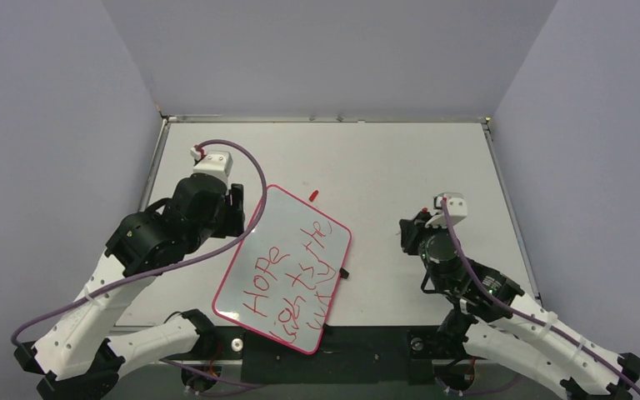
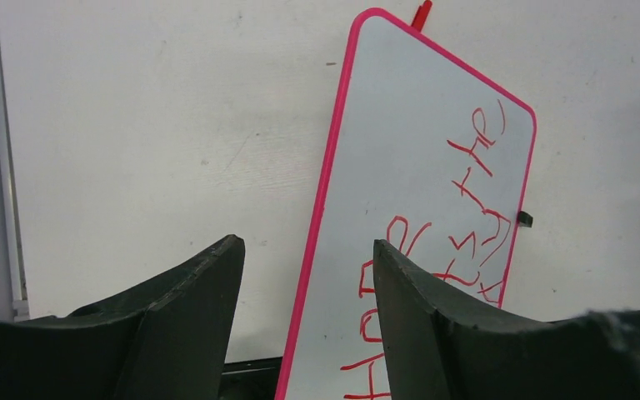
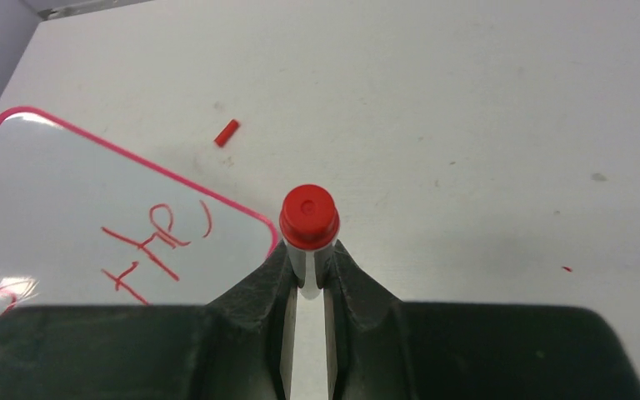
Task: Write a sentence on the whiteboard
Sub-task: Put down the whiteboard on the whiteboard stand, then move the whiteboard to the center of the board.
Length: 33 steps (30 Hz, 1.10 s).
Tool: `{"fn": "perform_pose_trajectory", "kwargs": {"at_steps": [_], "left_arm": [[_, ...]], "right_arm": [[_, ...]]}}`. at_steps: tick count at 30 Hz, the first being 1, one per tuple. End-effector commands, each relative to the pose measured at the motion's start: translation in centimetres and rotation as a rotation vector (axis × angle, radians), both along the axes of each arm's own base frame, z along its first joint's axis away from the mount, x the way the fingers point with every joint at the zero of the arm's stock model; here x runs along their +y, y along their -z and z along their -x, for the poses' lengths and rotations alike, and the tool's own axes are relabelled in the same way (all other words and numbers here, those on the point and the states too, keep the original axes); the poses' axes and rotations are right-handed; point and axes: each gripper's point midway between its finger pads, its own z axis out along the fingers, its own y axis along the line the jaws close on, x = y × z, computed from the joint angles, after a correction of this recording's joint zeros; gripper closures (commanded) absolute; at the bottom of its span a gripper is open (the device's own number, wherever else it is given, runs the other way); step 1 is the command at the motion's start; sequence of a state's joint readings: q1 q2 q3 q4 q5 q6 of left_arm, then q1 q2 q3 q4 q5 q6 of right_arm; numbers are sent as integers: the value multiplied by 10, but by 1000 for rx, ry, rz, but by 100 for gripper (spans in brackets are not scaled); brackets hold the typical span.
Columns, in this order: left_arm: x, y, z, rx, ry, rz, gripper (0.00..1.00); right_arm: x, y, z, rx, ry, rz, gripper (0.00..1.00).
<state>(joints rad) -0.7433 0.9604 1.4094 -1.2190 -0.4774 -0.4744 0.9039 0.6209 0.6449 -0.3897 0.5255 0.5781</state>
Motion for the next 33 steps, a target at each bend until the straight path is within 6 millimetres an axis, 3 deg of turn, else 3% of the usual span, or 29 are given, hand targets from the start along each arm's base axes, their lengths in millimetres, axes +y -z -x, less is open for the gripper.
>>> {"fn": "perform_pose_trajectory", "kwargs": {"at_steps": [1, 5, 8, 13, 18, 21, 22, 25, 30, 33], "left_arm": [[-42, -30, -30, -114, 105, 104, 45], [-82, -29, -46, -126, 208, 182, 45], [-98, -22, -56, -132, 245, 190, 45], [-84, -11, -71, -147, 217, 97, 45], [-64, 16, -79, -114, 195, 166, 45], [-54, 27, -81, -109, 181, 178, 45], [-51, 25, -82, -122, 177, 172, 45], [-42, 22, -84, -155, 151, 101, 44], [-41, 23, -84, -177, 143, -5, 42], [-49, 25, -85, -163, 171, 0, 42]], "right_arm": [[-66, -20, -4, -43, 264, 154, 100], [-103, -34, -4, -61, 466, 218, 100], [-113, -39, -9, -48, 529, 268, 100], [-110, -59, -41, 19, 516, 209, 100], [-114, -90, -76, 20, 529, 143, 100], [-103, -102, -101, 26, 476, 87, 100], [-100, -96, -111, 52, 446, 77, 100], [-90, -103, -136, 51, 381, 3, 100], [-52, -85, -171, 117, 215, -75, 100], [-24, -73, -177, 145, 98, -152, 100]]}}
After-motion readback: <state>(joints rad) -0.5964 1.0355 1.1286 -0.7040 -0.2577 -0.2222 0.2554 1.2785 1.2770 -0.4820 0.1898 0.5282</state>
